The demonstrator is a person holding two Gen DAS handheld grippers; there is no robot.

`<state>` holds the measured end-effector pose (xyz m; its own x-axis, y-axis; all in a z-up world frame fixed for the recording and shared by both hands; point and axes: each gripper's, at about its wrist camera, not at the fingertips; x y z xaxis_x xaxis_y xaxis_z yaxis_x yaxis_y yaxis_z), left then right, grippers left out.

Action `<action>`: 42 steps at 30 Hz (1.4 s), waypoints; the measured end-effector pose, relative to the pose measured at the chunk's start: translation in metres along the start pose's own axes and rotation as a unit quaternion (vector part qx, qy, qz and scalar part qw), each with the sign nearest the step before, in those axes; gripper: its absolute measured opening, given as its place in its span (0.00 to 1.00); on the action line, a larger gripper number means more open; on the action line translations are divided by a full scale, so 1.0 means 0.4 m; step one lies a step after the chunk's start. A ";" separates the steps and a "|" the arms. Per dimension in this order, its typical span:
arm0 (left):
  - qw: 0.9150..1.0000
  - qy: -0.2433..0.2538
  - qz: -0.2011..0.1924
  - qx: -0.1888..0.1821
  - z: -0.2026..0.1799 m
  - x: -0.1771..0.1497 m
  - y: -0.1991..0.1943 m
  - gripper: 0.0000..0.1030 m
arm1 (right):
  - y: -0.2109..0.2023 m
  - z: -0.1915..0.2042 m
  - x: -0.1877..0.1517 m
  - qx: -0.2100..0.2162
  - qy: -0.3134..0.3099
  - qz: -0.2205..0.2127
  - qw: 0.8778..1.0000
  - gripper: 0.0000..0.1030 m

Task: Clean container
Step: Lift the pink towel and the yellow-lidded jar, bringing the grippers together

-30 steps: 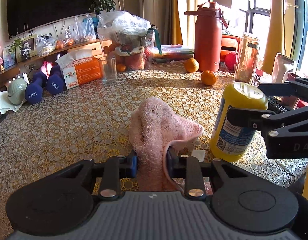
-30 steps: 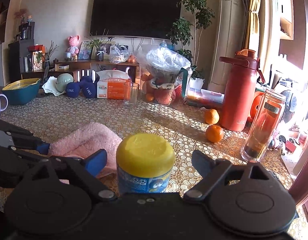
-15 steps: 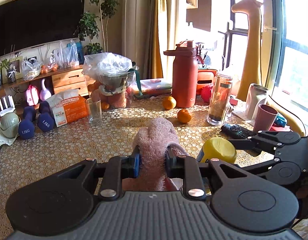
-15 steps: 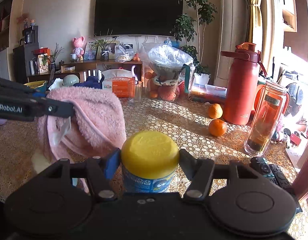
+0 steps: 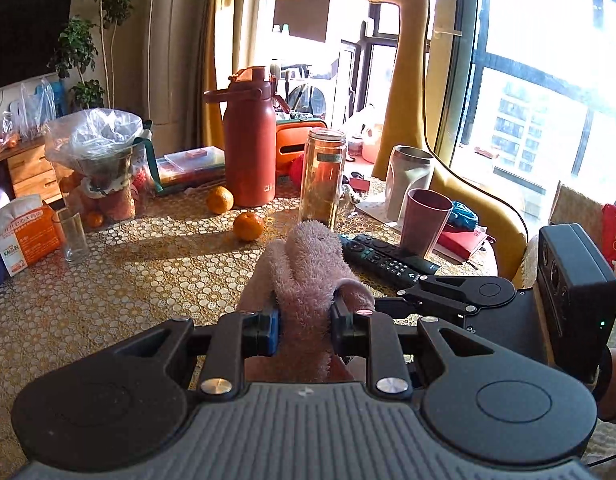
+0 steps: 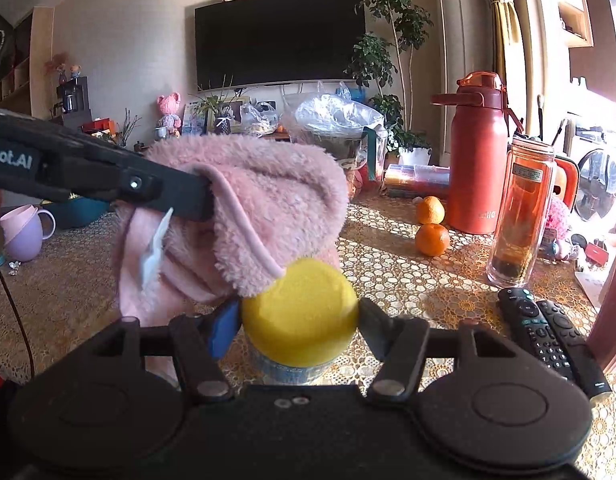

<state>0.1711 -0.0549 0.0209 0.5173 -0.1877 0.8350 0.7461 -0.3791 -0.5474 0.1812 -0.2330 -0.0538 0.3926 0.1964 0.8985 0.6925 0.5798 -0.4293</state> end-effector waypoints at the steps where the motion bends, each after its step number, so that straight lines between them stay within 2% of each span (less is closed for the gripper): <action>1: 1.000 -0.007 0.008 -0.003 0.003 -0.003 0.012 0.23 | -0.004 -0.002 -0.003 0.003 -0.001 -0.001 1.000 0.60; 9: 0.996 -0.061 0.067 0.015 0.071 -0.023 0.103 0.22 | -0.029 -0.010 -0.025 0.018 -0.011 -0.005 1.000 0.60; 14: 0.992 -0.052 0.103 0.055 0.095 -0.057 0.143 0.21 | -0.037 -0.022 -0.031 0.023 -0.001 -0.006 1.000 0.60; 17: 0.992 -0.048 0.103 0.059 0.103 -0.064 0.123 0.22 | -0.039 -0.024 -0.032 0.021 -0.001 -0.005 1.000 0.60; 23: 0.996 -0.035 0.069 0.054 0.106 -0.046 0.013 0.22 | -0.043 -0.028 -0.038 0.019 0.007 -0.005 1.000 0.60; 27: 0.996 0.024 0.056 0.062 0.104 -0.032 -0.077 0.22 | -0.044 -0.022 -0.038 0.017 0.002 -0.002 1.000 0.60; 30: 0.992 0.086 0.061 0.073 0.099 -0.029 -0.112 0.22 | -0.044 -0.023 -0.037 0.018 -0.001 -0.001 1.000 0.60; 32: 0.988 0.107 0.069 0.087 0.105 -0.031 -0.106 0.22 | -0.045 -0.024 -0.037 0.017 0.000 0.000 1.000 0.60; 36: 0.987 0.085 0.085 0.102 0.152 -0.059 -0.042 0.22 | -0.046 -0.019 -0.040 0.013 0.000 -0.001 1.000 0.60; 38: 0.986 0.055 0.105 0.115 0.196 -0.089 0.003 0.22 | -0.045 -0.018 -0.039 0.012 0.000 0.000 1.000 0.60; 42: 0.984 0.005 0.138 0.114 0.256 -0.141 0.046 0.22 | -0.043 -0.012 -0.035 0.010 -0.004 0.003 1.000 0.60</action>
<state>0.1986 0.0414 -0.0419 0.7103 -0.2646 0.6522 0.6525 -0.1001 -0.7512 0.1668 -0.2497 -0.0593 0.3912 0.2061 0.8969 0.6778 0.5947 -0.4323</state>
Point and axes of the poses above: each gripper's, at about its wrist camera, not at the fingertips, and y roughly the way its jaws point, z to its left, x to its top, and after that the axes turned 5 degrees about x, right-handed
